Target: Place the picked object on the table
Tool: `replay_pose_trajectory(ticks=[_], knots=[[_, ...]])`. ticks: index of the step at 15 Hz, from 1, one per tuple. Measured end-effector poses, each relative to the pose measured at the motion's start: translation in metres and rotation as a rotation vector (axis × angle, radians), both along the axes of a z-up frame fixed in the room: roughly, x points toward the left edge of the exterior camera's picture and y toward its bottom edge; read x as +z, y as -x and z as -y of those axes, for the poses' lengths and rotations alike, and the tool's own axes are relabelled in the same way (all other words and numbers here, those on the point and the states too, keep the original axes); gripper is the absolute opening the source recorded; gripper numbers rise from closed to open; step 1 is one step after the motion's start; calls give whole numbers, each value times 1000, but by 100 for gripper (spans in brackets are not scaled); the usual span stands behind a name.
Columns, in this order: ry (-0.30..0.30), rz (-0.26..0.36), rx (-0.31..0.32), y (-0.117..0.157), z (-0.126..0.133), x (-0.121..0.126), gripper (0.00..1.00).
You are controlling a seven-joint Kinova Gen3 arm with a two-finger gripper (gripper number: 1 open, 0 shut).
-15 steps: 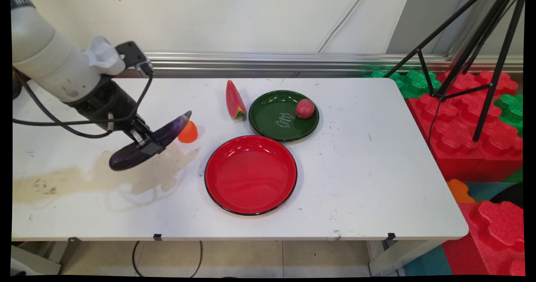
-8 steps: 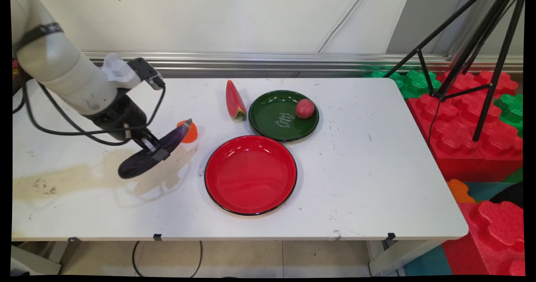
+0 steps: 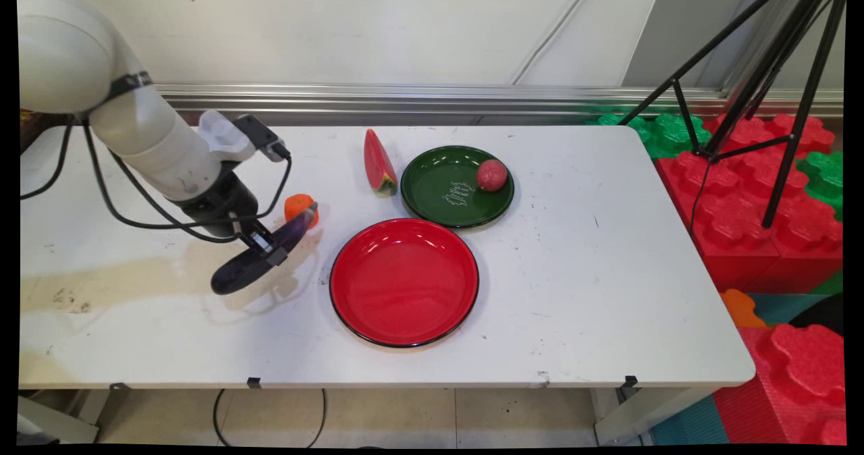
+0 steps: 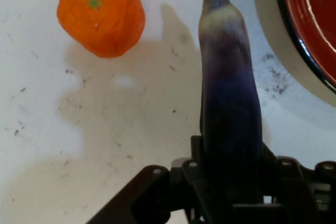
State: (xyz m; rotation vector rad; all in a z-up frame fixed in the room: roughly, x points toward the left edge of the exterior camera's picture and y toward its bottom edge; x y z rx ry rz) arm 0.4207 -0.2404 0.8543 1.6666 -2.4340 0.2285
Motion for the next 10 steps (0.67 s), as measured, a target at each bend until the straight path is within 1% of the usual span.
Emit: replay_pose_trajectory(ticks=[6,7,10], knots=[[-18,8,11,4,9,-25,0],[-18,9,12,5,10,-28,100],[-20,7,5,5,7,-33,100]])
